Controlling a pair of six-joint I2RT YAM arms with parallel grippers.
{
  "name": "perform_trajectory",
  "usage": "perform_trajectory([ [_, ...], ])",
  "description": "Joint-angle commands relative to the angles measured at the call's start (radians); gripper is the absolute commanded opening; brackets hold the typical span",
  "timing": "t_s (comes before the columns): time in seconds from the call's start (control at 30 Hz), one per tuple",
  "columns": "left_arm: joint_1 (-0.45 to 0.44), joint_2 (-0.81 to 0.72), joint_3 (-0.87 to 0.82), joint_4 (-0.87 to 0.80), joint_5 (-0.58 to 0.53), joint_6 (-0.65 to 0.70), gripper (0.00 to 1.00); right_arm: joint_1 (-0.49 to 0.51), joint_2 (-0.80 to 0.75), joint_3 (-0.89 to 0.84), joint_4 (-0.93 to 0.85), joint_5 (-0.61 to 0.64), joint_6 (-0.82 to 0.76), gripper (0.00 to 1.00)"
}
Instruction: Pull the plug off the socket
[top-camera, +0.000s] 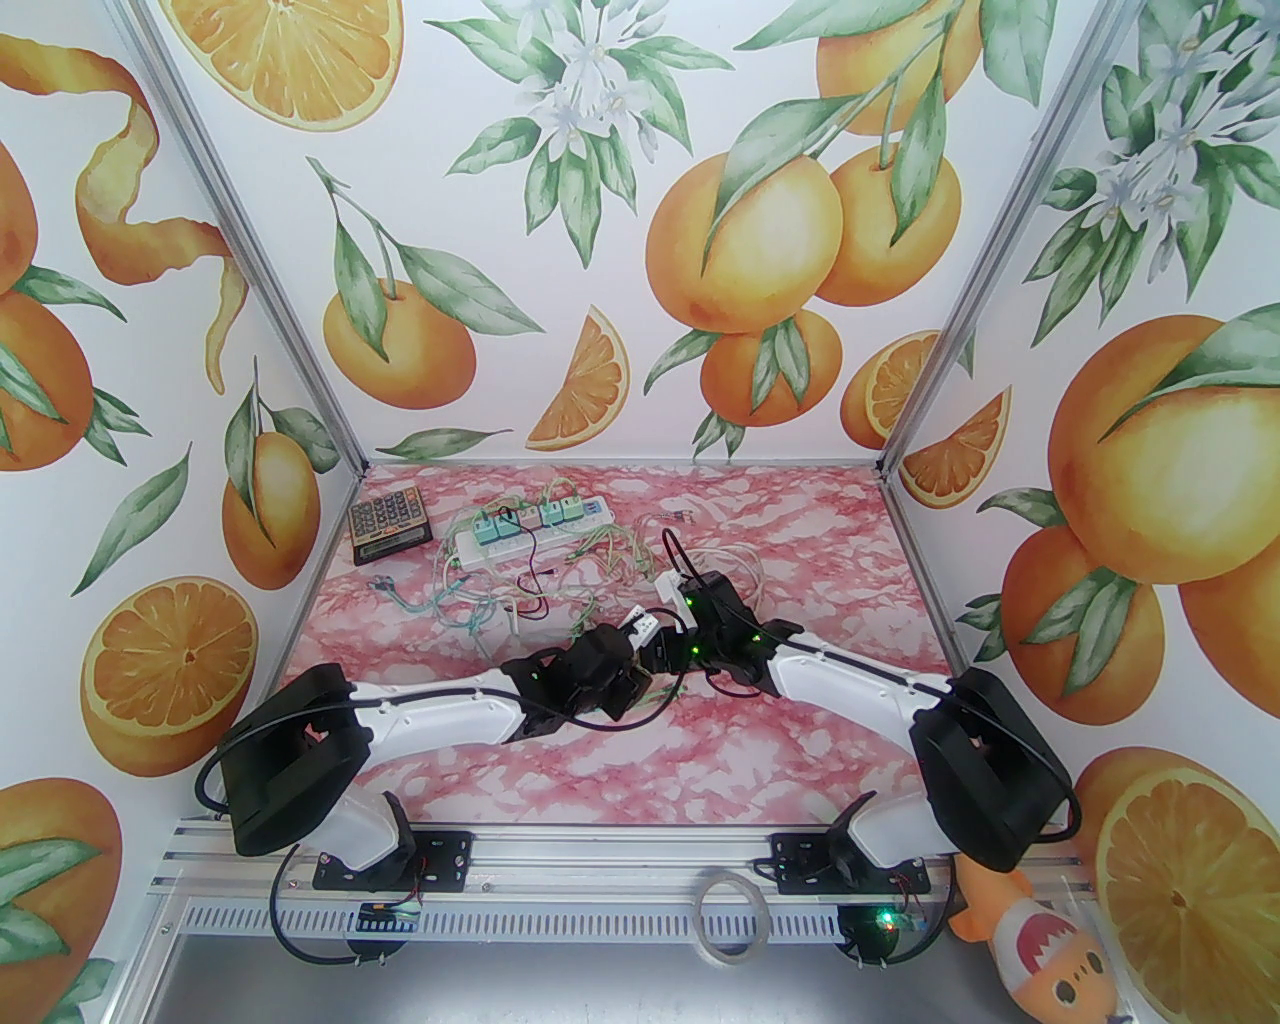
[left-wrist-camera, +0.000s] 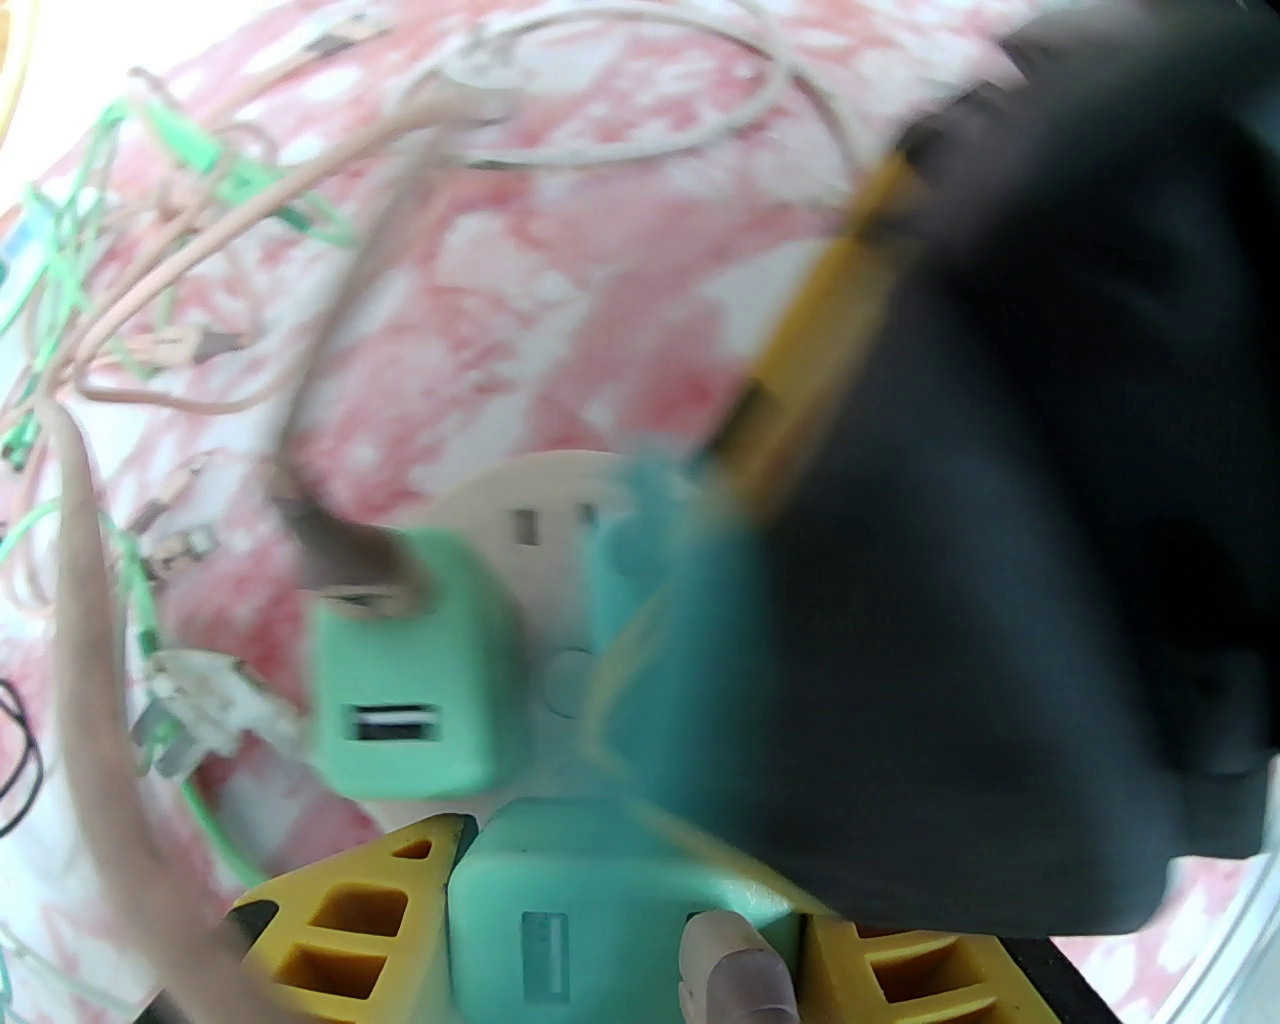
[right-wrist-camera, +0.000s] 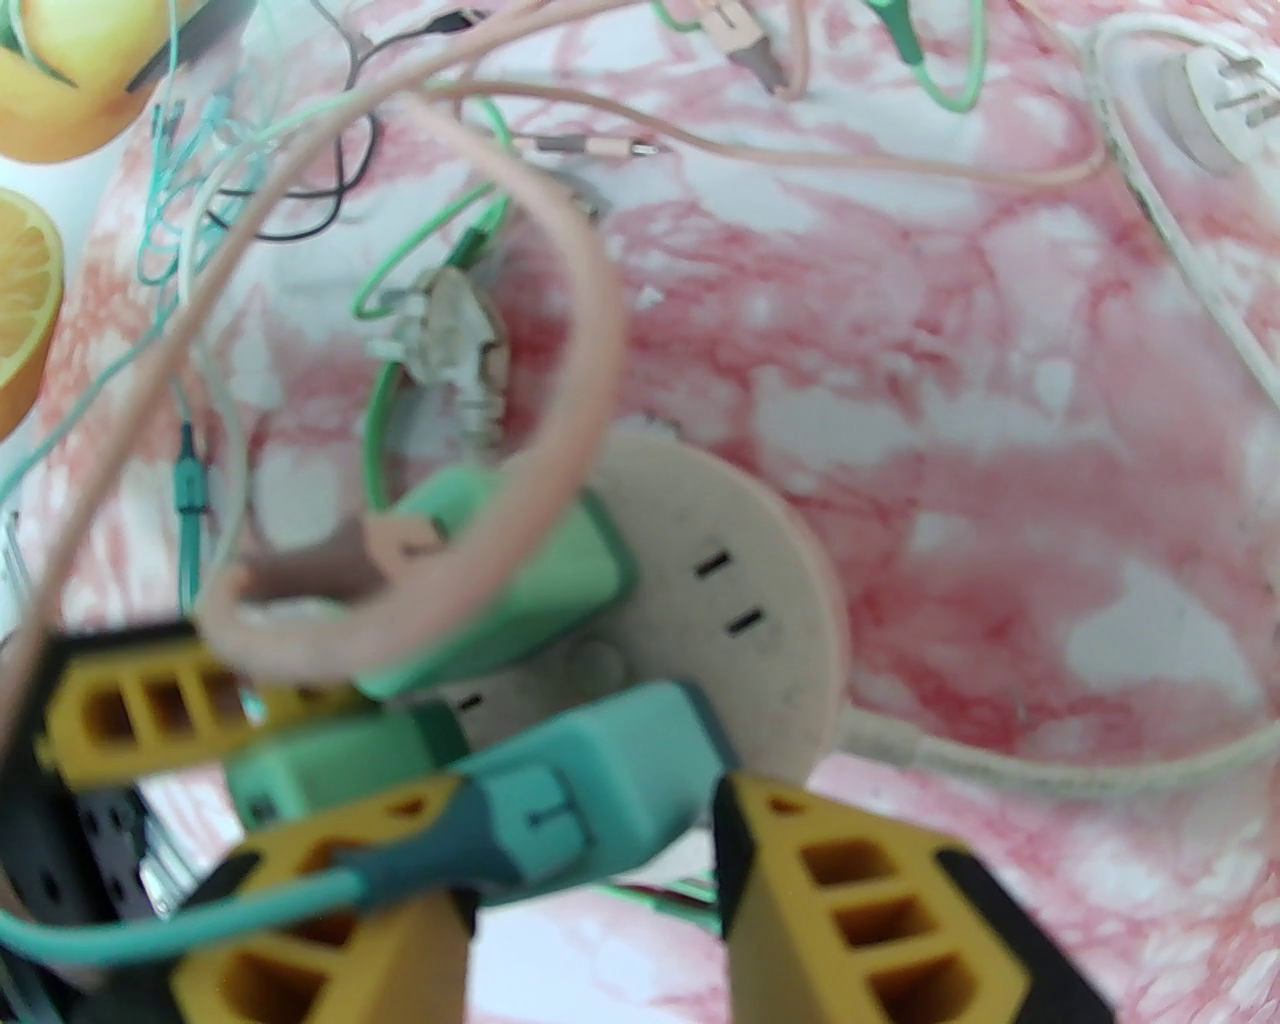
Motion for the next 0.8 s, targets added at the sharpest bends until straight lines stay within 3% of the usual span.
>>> perform_trajectory([
  [0.0, -0.012, -0.011, 0.043, 0.049, 0.010, -0.004, 0.32, -0.003, 0.060, -0.043, -0.175, 0.155, -0.023, 0.44],
  [0.77, 0.054, -0.313, -0.042, -0.162, 0.007, -0.137, 0.33, -0.047, 0.008, -0.073, -0.131, 0.108, -0.044, 0.50],
])
